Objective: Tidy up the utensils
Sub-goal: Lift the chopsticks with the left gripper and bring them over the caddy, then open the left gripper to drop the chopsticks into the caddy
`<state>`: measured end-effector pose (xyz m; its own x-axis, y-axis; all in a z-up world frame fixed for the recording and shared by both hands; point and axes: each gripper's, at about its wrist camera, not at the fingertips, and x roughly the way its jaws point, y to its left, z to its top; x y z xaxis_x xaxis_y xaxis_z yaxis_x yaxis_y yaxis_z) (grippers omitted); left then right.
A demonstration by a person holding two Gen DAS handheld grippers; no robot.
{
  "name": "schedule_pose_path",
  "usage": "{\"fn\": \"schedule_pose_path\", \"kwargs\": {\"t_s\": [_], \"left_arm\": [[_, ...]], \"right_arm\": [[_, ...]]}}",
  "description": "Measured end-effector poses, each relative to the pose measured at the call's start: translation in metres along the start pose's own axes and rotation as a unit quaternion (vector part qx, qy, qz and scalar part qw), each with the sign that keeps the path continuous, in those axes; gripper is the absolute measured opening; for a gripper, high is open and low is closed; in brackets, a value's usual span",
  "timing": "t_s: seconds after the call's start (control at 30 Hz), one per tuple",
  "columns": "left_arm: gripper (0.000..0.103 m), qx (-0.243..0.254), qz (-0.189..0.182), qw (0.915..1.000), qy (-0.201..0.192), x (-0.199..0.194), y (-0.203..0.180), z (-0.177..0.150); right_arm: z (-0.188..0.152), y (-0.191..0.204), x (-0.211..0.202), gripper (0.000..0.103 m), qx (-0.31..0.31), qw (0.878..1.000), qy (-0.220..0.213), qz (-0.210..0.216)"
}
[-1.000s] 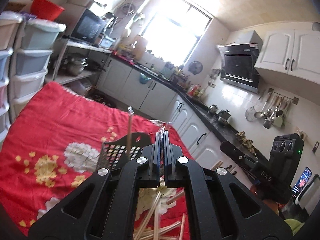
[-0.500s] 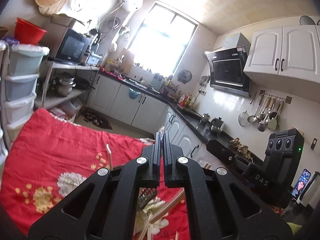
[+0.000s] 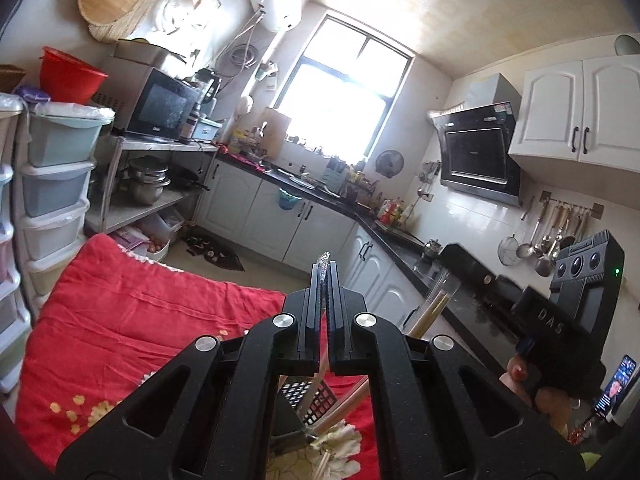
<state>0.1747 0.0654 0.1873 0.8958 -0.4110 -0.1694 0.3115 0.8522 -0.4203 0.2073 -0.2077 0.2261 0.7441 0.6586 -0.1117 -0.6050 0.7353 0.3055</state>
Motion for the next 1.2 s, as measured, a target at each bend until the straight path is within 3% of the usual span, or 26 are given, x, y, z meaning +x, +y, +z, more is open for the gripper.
{"fn": "schedule_pose_path", "kwargs": {"t_s": [0.47, 1.1, 1.2], "left_arm": [[0.000, -0.016, 0.018, 0.9995, 0.021, 0.018, 0.023, -0.018], [0.001, -0.046, 0.024, 0.9968, 0.061, 0.038, 0.039, -0.055], [0.001, -0.046, 0.033, 0.9962, 0.066, 0.039, 0.041, -0.060]], "right_arm": [[-0.015, -0.022, 0.034, 0.001, 0.008, 1.000, 0.010, -0.016], [-0.055, -0.045, 0.060, 0.002, 0.032, 0.997, 0.059, -0.049], [-0.062, -0.050, 0.063, 0.010, 0.035, 0.995, 0.076, -0.057]]}}
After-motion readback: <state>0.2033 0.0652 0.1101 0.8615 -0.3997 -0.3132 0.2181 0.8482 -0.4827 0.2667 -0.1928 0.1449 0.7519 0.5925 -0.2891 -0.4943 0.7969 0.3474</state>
